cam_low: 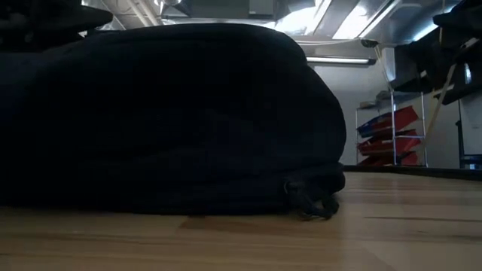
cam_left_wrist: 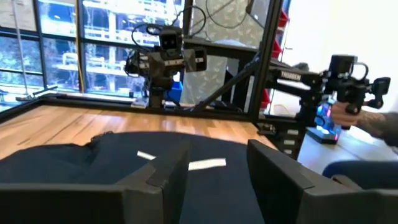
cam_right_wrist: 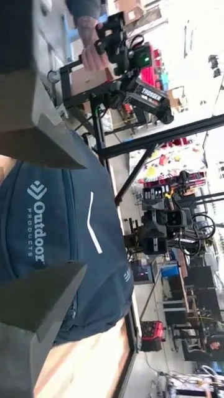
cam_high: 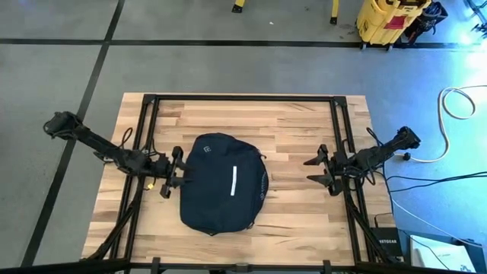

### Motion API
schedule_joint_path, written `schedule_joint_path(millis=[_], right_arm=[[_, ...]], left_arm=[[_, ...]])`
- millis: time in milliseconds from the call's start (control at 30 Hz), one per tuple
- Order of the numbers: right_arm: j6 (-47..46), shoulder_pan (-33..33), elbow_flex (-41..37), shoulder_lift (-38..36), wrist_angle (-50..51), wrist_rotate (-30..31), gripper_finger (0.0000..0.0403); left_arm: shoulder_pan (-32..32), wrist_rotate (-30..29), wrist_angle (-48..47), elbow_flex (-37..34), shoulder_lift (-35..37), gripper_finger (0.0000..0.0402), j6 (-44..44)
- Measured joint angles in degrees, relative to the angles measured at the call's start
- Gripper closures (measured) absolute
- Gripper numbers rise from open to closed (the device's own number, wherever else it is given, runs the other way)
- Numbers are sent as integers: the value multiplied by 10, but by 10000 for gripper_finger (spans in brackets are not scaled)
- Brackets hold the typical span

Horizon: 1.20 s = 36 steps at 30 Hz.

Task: Unpack backpack
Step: Return to Home Position

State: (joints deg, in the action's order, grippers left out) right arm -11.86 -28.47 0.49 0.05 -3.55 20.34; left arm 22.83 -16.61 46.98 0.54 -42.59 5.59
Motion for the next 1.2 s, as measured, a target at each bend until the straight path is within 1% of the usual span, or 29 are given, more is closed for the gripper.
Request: schedule_joint_path(millis=[67,133,367,467,533,667,767,833,933,1067,1200], right_arm=[[19,0,0,0,0,0,175],[41,0,0,0,1,-7,196],[86,0,0,0,2,-14,320],[96,0,0,0,2,-14,374],[109,0,0,0,2,-14,395],[127,0,0,0,3,-16,399],[131,3,0,0,4,-34,401],[126,18,0,1,6,-51,402],[125,57,0,0,12,-95,402],[108,136,0,0,25,-168,402],[96,210,0,0,26,-239,403]], left_arm=[[-9,12,-11,0,0,274,0],[-17,14,-22,0,0,295,-6],[-52,26,-33,0,0,383,-28],[-70,40,-49,0,0,398,-26],[-79,58,-45,0,0,400,-27],[-92,63,-52,0,0,401,-43],[-102,68,-63,0,0,401,-45],[-113,84,-62,0,0,401,-43],[-129,113,-59,0,0,402,-36],[-154,138,-59,0,0,402,-36],[-184,160,-59,-1,0,401,-55]])
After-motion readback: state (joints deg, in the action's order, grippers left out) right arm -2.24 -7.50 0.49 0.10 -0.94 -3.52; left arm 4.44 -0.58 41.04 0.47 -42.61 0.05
